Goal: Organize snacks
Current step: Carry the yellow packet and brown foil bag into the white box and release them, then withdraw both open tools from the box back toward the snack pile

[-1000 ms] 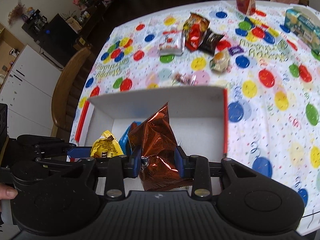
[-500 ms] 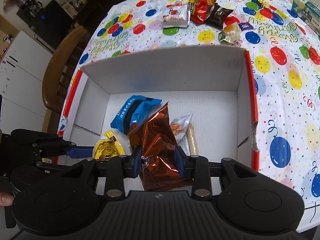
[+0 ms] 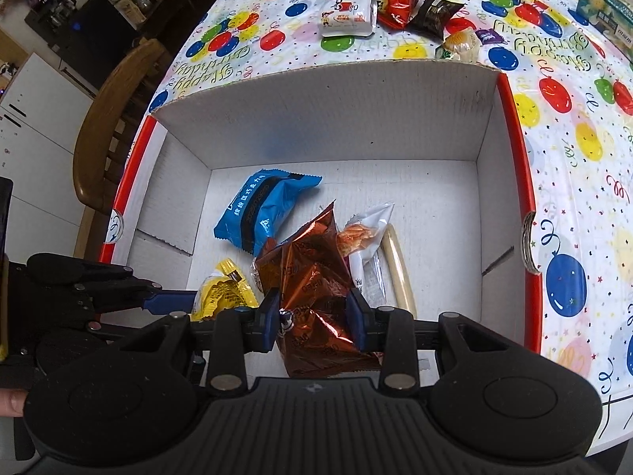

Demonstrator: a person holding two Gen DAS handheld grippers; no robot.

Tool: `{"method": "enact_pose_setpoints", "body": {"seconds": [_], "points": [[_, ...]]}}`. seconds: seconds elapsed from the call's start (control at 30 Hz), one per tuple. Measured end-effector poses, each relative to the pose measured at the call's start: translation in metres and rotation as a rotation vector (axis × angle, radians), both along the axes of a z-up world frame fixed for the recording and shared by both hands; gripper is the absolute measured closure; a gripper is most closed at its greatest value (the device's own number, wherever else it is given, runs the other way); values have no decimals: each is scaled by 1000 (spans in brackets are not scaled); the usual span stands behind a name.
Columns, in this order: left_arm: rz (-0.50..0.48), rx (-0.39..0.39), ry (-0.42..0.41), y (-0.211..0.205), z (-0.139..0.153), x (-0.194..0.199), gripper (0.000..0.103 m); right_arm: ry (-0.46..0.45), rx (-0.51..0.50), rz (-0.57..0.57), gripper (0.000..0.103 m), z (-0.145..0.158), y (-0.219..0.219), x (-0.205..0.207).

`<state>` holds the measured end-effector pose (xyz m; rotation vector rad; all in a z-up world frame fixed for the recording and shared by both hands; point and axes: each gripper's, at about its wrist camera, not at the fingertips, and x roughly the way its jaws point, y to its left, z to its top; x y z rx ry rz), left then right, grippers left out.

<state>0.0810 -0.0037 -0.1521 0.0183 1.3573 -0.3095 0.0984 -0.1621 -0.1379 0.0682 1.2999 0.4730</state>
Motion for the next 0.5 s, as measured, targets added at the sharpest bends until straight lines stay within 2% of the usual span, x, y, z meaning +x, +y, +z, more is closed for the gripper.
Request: {"method": "enact_pose_setpoints", "body": {"seconds": [0.2,0.33,0.5], "points": [[-1,-2,-2,-1,-1,1,73,-1,29,-10,65,3,-2,-1],[-2,-10,-8,0,1,0,68,-27,44,-17,53,11,-3,-2],[-3,-22,-34,4,9,-3,60,-53,68,-21,52,25,-7,-4]]}}
